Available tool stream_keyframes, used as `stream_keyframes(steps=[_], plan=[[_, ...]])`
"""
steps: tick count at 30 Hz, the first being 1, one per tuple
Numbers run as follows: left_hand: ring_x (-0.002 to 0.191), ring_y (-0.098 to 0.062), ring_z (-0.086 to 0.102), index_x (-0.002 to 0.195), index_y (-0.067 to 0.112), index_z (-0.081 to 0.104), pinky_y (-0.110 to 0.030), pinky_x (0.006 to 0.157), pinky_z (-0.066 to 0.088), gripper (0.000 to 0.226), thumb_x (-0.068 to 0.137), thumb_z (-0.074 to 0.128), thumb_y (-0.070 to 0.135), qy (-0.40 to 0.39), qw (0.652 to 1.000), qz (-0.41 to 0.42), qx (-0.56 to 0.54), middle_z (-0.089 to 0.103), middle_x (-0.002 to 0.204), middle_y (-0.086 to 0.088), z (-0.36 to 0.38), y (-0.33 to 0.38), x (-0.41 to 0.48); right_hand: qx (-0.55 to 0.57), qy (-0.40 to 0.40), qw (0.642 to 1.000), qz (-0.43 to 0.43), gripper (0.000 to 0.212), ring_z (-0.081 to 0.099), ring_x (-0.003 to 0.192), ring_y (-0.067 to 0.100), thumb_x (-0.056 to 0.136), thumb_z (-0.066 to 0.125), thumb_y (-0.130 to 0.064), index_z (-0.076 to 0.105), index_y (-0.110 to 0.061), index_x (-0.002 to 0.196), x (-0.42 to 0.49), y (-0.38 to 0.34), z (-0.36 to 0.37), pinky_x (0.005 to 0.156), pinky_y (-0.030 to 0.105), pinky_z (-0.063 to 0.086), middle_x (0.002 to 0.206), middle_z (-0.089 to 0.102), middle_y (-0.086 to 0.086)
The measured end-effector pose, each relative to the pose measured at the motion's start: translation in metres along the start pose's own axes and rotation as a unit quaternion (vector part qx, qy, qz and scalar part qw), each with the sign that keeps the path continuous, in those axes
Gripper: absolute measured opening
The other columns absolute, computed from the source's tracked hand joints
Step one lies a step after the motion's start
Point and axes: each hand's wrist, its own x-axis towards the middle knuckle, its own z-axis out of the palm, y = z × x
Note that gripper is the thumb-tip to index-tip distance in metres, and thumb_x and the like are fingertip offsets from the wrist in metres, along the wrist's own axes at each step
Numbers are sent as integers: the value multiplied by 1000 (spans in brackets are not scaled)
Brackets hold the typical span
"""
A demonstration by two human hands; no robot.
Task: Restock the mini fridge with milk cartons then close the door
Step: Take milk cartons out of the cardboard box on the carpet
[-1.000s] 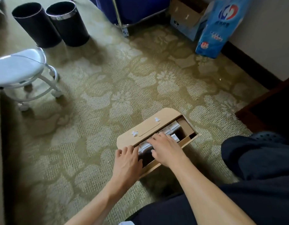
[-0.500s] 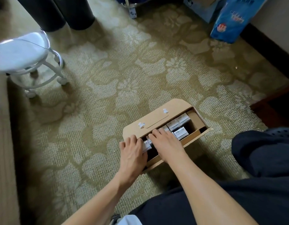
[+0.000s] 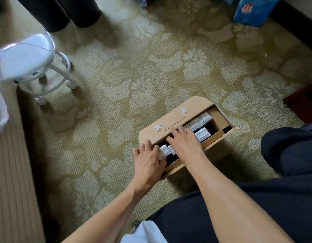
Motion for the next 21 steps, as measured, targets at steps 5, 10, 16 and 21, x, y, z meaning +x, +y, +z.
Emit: stream_keyframes(steps=[5,10,16,21], plan=[[81,-15,58,97,30,55,-35,84,40,29,90,46,56,-20,998,32,-47,61,85,10,-25,-6,-2,77,-17,997,-15,48,38,129,29,85,72,-19,51,-24,128,-10,11,-16,102,41,41,135,46,6],[58,-15,61,99,31,48,-29,58,43,33,88,52,62,3,995,69,-76,67,66,7,-56,-9,-13,209,-7,978,-25,35,52,111,25,84,66,-16,56,-30,114,-35,30,-46,87,36,44,118,55,-4],[55,-8,59,99,33,48,-33,55,52,30,84,57,57,23,989,98,-109,63,66,11,-100,-9,-17,292,9,956,-12,39,57,95,23,85,65,-16,54,-28,121,-73,41,-81,74,33,42,120,61,-1],[58,-6,59,107,35,51,-29,55,54,38,81,47,61,41,981,167,-91,64,73,12,-141,13,-16,316,74,946,9,40,56,89,20,84,69,-25,52,-29,120,-109,62,-103,72,34,42,109,59,-5]])
